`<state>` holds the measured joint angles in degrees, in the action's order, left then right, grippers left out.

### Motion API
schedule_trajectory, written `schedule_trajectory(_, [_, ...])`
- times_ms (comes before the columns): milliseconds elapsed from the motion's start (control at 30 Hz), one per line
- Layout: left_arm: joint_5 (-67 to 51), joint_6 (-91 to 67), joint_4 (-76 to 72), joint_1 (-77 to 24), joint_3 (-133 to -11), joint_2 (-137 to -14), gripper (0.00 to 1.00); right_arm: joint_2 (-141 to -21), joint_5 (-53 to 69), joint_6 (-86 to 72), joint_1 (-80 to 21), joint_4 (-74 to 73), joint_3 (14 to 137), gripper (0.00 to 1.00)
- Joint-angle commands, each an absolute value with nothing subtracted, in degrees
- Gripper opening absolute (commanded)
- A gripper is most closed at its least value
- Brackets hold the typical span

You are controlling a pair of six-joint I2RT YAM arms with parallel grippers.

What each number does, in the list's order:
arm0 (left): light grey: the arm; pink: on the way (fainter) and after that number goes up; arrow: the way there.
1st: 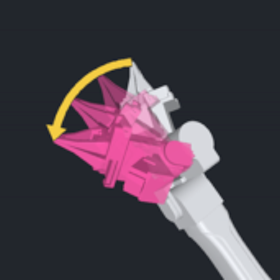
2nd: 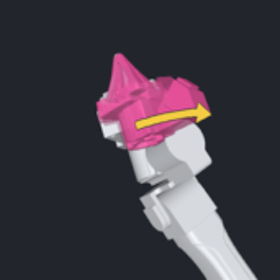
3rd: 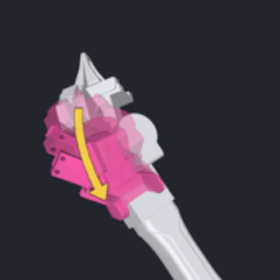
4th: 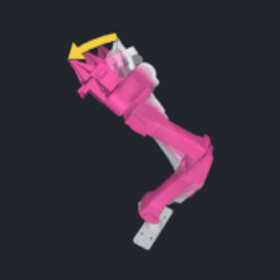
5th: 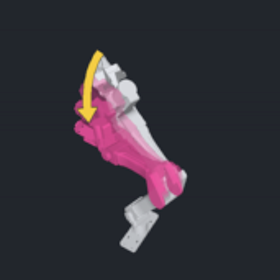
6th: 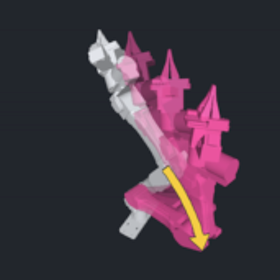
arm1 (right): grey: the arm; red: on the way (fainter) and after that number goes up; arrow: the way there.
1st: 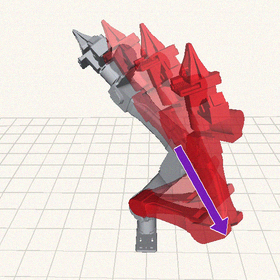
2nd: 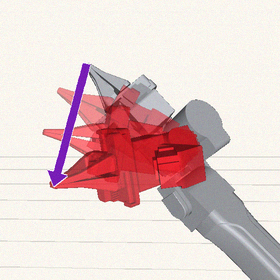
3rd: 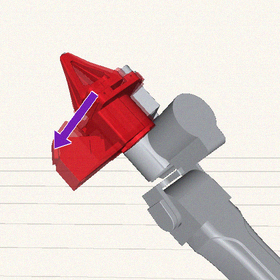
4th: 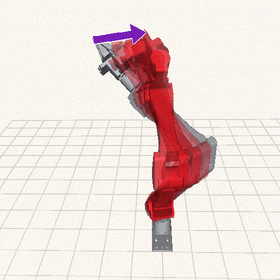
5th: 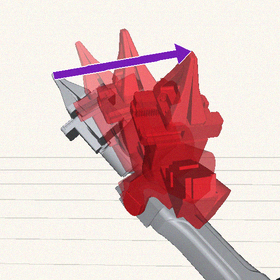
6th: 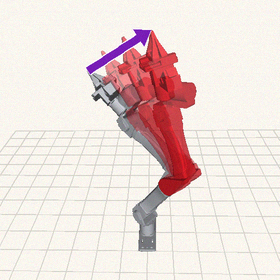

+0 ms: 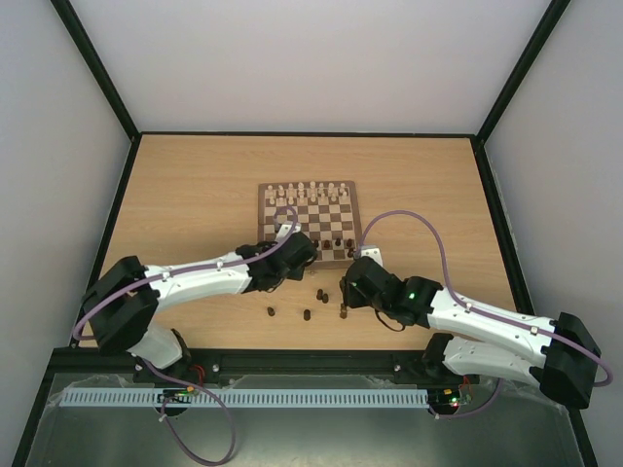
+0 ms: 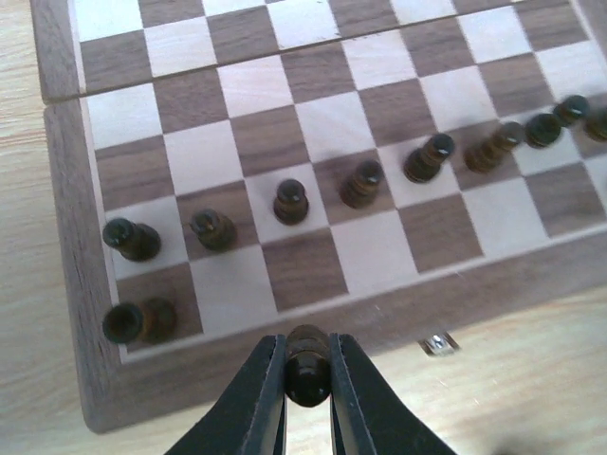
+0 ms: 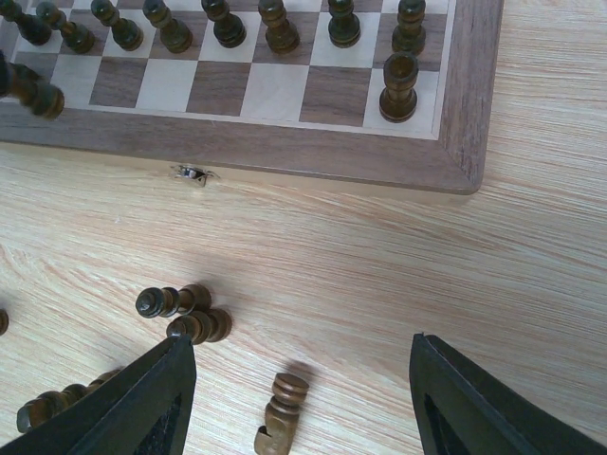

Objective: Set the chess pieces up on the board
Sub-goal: Pick up the chess piece at the center of the board, then place the chess piece on the chessboard.

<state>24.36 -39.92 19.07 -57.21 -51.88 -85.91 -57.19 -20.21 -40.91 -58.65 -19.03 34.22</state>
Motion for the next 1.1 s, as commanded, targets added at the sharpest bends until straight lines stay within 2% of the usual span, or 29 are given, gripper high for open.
schedule_trajectory(0, [24.2,-36.0,19.0,-55.0,-54.2,-89.4,0.02,-56.4,-21.3,-40.2,-59.1,-20.2,33.5,0.62])
schedule_trajectory(933, [22.0,-33.7,15.8,-52.2,-57.5,-96.2,0.02,-56.9,-20.6,-39.6,-59.1,-19.3,33.1,0.63])
schedule_trajectory(1067, [22.1,-33.6,15.8,-52.0,-57.7,-96.3,0.06,-56.9,-20.4,-39.5,-59.1,-19.2,33.0,0.63])
